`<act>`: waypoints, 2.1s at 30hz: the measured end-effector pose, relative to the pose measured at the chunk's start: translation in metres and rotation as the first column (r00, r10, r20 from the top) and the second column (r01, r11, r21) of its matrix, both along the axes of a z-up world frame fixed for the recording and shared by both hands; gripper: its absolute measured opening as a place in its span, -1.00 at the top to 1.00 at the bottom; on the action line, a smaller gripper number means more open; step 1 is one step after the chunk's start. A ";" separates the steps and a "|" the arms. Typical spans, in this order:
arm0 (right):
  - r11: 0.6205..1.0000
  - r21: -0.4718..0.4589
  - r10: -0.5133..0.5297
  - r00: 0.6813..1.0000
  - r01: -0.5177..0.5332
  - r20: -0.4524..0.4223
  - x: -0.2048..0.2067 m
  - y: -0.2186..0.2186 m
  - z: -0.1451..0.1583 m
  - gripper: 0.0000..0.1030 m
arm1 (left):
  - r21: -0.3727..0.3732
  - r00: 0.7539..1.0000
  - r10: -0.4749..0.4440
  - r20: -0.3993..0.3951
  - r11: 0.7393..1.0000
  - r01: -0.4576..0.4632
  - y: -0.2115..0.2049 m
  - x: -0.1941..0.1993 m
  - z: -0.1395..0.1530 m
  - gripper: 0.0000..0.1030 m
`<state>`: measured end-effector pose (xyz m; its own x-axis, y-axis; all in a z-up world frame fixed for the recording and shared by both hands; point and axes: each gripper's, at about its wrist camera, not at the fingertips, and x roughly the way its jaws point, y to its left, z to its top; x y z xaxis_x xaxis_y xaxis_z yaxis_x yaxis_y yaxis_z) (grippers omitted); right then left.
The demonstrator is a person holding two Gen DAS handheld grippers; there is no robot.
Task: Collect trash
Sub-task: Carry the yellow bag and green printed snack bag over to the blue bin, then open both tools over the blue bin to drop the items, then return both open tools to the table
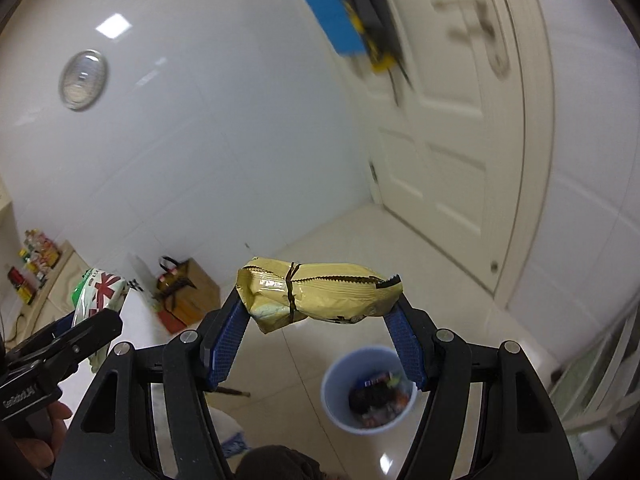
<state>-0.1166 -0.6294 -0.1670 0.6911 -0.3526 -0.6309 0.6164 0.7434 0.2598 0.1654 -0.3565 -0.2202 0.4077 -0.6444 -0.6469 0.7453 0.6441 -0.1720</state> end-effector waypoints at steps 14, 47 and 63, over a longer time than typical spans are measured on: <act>0.952 0.300 -0.021 0.991 0.060 -0.131 0.037 -0.072 -0.138 -0.32 | 0.245 0.974 -0.020 -0.225 0.967 0.076 -0.077 0.102 -0.098 -0.28; 0.942 0.309 -0.092 0.986 0.132 -0.140 0.040 -0.063 -0.115 -1.00 | 0.311 0.988 0.049 -0.148 0.951 -0.001 -0.111 0.120 -0.062 -0.97; 0.992 0.114 0.047 0.999 -0.047 -0.001 0.064 0.050 0.009 -1.00 | 0.080 0.985 0.168 -0.023 0.983 -0.166 0.080 0.051 0.064 -0.97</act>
<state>-0.0527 -0.5797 -0.1583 0.7029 -0.2451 -0.6678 0.5825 0.7371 0.3426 0.2163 -0.2762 -0.1557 0.4854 -0.5164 -0.7055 0.6213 0.7715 -0.1371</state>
